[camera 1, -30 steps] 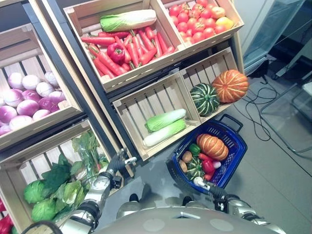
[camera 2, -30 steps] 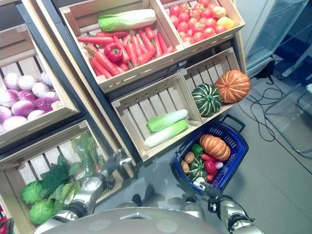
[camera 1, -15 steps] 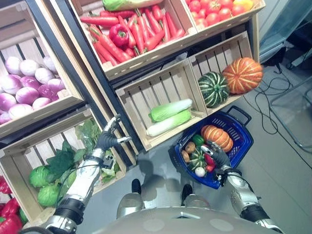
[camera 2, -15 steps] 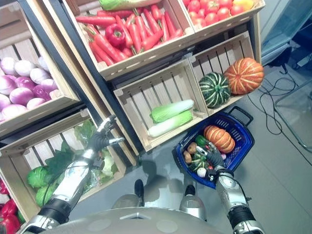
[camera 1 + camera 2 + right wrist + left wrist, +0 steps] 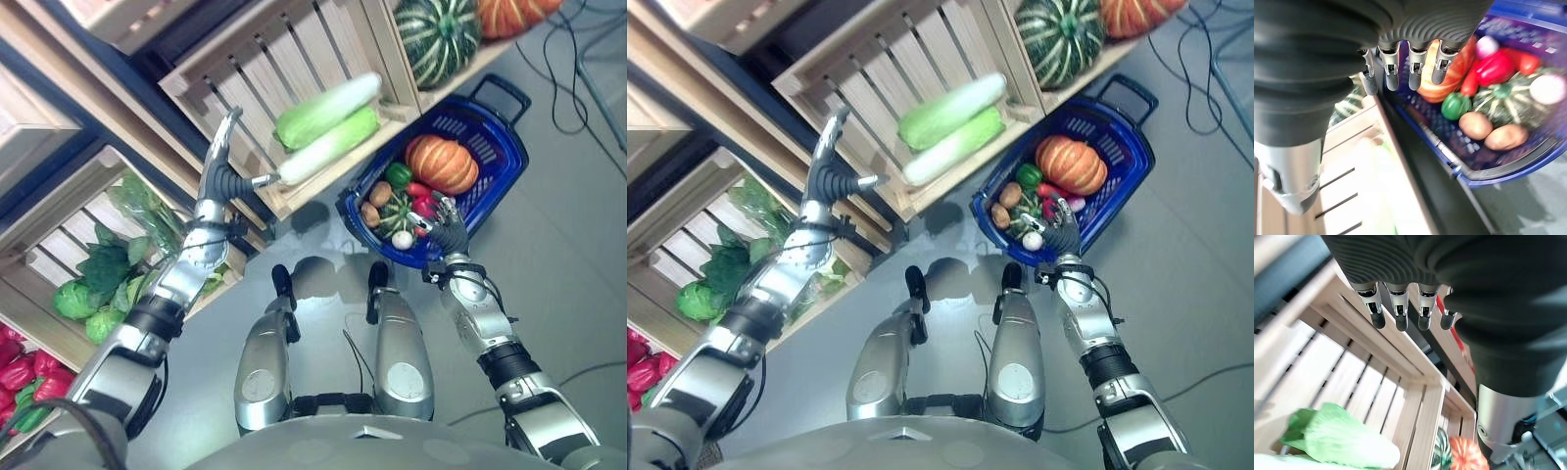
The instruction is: Pick up fruits and vegetables into the basket
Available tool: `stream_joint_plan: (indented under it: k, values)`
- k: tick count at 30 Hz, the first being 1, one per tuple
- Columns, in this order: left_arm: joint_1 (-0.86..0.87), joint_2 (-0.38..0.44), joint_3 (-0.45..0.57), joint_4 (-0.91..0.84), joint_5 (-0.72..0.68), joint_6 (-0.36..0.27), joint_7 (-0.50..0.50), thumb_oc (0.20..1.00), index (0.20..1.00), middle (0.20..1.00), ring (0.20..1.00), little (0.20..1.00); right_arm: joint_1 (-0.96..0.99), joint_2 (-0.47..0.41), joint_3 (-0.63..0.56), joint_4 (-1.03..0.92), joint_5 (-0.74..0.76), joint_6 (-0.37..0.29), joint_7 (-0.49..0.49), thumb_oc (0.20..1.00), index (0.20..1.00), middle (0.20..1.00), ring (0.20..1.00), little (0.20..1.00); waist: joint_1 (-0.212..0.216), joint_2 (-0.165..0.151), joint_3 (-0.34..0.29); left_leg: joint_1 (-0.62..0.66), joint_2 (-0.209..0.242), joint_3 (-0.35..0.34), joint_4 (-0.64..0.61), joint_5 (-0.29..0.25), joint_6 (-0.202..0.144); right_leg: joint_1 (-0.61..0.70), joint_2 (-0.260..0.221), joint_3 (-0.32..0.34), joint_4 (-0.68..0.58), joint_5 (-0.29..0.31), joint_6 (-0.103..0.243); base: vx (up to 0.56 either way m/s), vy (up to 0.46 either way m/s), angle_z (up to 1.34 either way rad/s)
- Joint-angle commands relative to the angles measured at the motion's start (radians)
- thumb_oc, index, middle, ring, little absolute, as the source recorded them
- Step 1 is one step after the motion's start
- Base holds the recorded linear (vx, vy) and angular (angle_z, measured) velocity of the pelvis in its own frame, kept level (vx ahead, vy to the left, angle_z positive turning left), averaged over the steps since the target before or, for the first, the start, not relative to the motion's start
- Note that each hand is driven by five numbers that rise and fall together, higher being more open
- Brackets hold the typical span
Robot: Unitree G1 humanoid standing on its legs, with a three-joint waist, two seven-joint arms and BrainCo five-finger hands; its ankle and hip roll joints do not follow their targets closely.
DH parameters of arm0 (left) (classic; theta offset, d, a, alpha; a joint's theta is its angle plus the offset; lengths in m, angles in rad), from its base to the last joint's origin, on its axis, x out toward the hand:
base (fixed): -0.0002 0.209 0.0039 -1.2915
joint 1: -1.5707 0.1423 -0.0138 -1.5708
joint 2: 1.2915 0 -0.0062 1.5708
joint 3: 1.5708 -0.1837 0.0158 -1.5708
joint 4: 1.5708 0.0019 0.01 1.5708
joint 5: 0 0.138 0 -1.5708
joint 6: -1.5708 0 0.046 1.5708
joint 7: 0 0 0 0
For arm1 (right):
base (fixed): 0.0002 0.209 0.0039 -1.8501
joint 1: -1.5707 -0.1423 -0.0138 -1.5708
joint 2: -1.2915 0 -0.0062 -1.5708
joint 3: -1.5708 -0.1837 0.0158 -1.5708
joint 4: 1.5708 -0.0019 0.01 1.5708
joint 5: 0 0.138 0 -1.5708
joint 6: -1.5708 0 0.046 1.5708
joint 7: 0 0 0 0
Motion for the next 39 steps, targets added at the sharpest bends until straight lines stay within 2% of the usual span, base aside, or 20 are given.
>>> stream_joint_plan:
  k: [1, 12, 16, 17, 19, 21, 23, 28, 39]
  values:
    - [-0.073, 0.024, 0.003, 0.007, 0.022, 0.016, 0.056, 1.0, 1.0, 1.0, 1.0, 1.0, 0.008, -0.046, 0.016, -0.1, -0.032, -0.008, -0.019, 1.0, 1.0, 1.0, 1.0, 1.0, -0.048, 0.009, -0.015, -0.039, 0.01, 0.022, 0.141, -0.121, 0.002, -0.043, 0.038, 0.009, 0.061, -0.044, 0.0, -0.02, 0.018, -0.19]
    - [-0.283, 0.024, -0.005, 0.16, -0.031, 0.125, 0.146, 1.0, 1.0, 1.0, 1.0, 1.0, -0.021, -0.101, 0.035, -0.133, -0.082, 0.02, 0.012, 1.0, 1.0, 1.0, 1.0, 1.0, -0.119, 0.015, -0.009, -0.192, 0.028, 0.084, 0.229, -0.139, -0.005, -0.228, 0.065, 0.06, 0.136, -0.056, -0.015, 0.01, 0.002, -0.16]
    - [-0.36, 0.02, 0.016, 0.249, -0.065, 0.182, 0.18, 1.0, 1.0, 1.0, 1.0, 1.0, -0.013, -0.126, 0.041, -0.148, -0.095, 0.033, 0.05, 1.0, 1.0, 1.0, 1.0, 1.0, -0.15, 0.01, -0.009, -0.238, 0.039, 0.103, 0.261, -0.149, -0.009, -0.286, 0.067, 0.079, 0.158, -0.059, -0.018, 0.04, 0.019, -0.15]
    - [-0.372, 0.018, 0.019, 0.274, -0.07, 0.186, 0.183, 1.0, 1.0, 1.0, 1.0, 1.0, -0.005, -0.13, 0.042, -0.149, -0.096, 0.036, 0.058, 1.0, 1.0, 1.0, 1.0, 1.0, -0.158, 0.007, -0.009, -0.231, 0.038, 0.095, 0.277, -0.179, -0.02, -0.28, 0.066, 0.087, 0.175, -0.091, -0.01, 0.1, 0.02, -0.06]
    - [-0.402, 0.022, 0.024, 0.31, -0.058, 0.202, 0.195, 1.0, 1.0, 1.0, 1.0, 1.0, 0.002, -0.139, 0.045, -0.152, -0.102, 0.032, 0.064, 1.0, 1.0, 1.0, 1.0, 1.0, -0.169, 0.005, -0.009, -0.248, 0.042, 0.101, 0.282, -0.179, -0.023, -0.298, 0.069, 0.093, 0.175, -0.089, -0.01, 0.05, 0.009, -0.03]
    - [-0.447, 0.032, 0.027, 0.353, -0.09, 0.255, 0.217, 1.0, 1.0, 1.0, 1.0, 1.0, 0.012, -0.151, 0.05, -0.164, -0.093, 0.039, 0.071, 1.0, 1.0, 1.0, 1.0, 1.0, -0.185, 0.0, -0.009, -0.276, 0.049, 0.11, 0.29, -0.179, -0.027, -0.329, 0.076, 0.102, 0.174, -0.084, -0.011, 0.02, -0.007, -0.15]
    - [-0.487, 0.046, 0.034, 0.409, -0.102, 0.273, 0.238, 1.0, 1.0, 1.0, 1.0, 1.0, 0.018, -0.156, 0.059, -0.164, -0.088, 0.03, 0.071, 1.0, 1.0, 1.0, 1.0, 1.0, -0.197, -0.005, -0.009, -0.297, 0.053, 0.114, 0.296, -0.178, -0.031, -0.349, 0.081, 0.11, 0.172, -0.08, -0.013, 0.01, -0.008, -0.1]
    - [-0.558, 0.086, 0.04, 0.501, -0.118, 0.323, 0.27, 1.0, 1.0, 1.0, 1.0, 1.0, 0.038, -0.167, 0.063, -0.17, -0.071, 0.021, 0.072, 1.0, 1.0, 1.0, 1.0, 1.0, -0.221, -0.015, -0.009, -0.337, 0.06, 0.119, 0.31, -0.18, -0.038, -0.391, 0.092, 0.127, 0.172, -0.072, -0.014, 0.02, -0.002, -0.08]
    - [-0.651, 0.134, 0.018, 0.648, -0.185, 0.425, 0.257, 1.0, 1.0, 1.0, 1.0, 1.0, 0.04, -0.169, 0.075, -0.154, -0.004, 0.012, 0.072, 1.0, 1.0, 1.0, 1.0, 1.0, -0.24, -0.027, -0.009, -0.41, 0.066, 0.122, 0.342, -0.189, -0.04, -0.458, 0.105, 0.146, 0.173, -0.061, -0.015, 0.0, -0.002, -0.01]
